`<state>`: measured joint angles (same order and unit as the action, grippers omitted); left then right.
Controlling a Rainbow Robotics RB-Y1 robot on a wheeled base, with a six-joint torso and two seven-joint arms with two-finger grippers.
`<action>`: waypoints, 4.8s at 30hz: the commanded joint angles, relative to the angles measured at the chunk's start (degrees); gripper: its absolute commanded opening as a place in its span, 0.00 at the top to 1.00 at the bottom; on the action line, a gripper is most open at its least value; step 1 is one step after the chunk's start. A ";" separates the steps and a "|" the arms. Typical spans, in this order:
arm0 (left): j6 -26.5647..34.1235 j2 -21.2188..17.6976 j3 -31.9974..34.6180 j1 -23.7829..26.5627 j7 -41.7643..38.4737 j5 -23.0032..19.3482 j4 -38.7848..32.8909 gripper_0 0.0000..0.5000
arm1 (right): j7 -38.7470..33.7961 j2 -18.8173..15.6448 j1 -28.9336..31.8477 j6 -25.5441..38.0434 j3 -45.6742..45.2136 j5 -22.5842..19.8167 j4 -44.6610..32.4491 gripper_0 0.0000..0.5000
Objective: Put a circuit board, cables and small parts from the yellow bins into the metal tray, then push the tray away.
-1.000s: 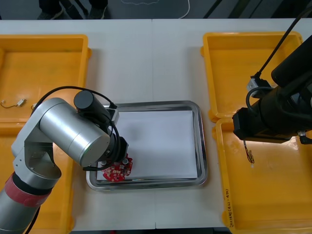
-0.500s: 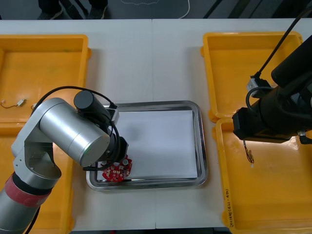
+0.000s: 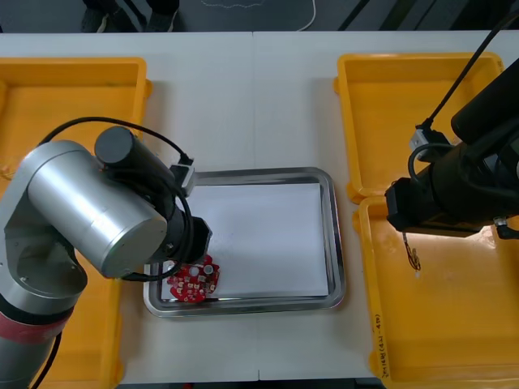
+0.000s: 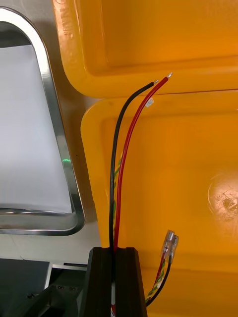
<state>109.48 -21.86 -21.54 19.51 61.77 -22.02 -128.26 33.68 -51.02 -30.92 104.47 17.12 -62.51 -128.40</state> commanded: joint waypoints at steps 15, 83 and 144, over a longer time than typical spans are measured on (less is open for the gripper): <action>0.52 -10.92 14.50 7.83 4.67 -12.43 -8.85 0.00 | 0.51 0.39 -4.58 -1.46 1.16 -3.50 -0.62 1.00; -16.32 -32.72 27.78 23.65 46.33 -23.60 54.26 0.00 | 56.85 19.20 -26.56 -12.18 38.25 9.25 17.30 1.00; -37.76 -32.54 6.51 24.88 49.32 -32.47 74.04 0.12 | 56.59 22.01 -29.54 -21.41 52.22 11.27 22.40 0.00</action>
<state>72.55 -51.95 -13.84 42.13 110.71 -53.94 -54.60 89.75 -29.43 -58.13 83.27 69.12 -51.59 -103.74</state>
